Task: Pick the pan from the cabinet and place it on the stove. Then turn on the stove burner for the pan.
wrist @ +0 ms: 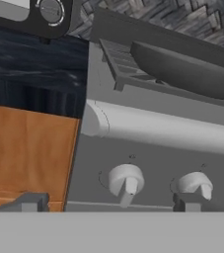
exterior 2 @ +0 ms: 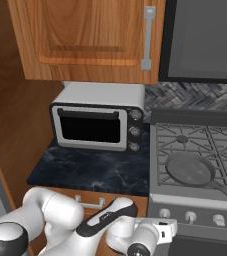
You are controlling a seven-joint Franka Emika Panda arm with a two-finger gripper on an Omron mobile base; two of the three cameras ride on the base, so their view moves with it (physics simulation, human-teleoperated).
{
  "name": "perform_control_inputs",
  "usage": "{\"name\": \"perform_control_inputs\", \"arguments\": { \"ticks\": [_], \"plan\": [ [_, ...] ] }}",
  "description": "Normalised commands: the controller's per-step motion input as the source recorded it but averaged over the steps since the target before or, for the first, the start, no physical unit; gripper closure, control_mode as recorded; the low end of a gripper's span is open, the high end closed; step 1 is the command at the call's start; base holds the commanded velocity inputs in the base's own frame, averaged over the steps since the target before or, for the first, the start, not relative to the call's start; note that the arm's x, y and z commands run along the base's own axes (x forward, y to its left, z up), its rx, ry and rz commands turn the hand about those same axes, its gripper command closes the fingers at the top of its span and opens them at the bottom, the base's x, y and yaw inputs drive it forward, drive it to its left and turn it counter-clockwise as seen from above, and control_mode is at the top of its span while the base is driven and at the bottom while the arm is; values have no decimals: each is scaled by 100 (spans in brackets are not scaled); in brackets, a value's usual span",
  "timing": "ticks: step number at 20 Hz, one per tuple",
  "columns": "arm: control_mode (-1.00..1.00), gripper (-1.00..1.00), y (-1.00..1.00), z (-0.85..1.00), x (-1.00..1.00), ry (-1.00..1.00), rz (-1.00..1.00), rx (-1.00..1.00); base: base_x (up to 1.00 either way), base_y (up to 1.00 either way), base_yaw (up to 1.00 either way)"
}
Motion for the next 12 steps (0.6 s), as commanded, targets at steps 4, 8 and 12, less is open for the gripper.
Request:
{"name": "perform_control_inputs", "arguments": {
  "ticks": [4, 8, 12],
  "plan": [
    [-100, -100, -9, -10, 6, -3, 0, 1, 0, 0, 0],
    [-100, -100, -19, -16, 2, -4, 0, 2, 0, 0, 0],
    [-100, -100, -21, -16, 2, -3, 0, 2, 0, 0, 0]
  ]
}}
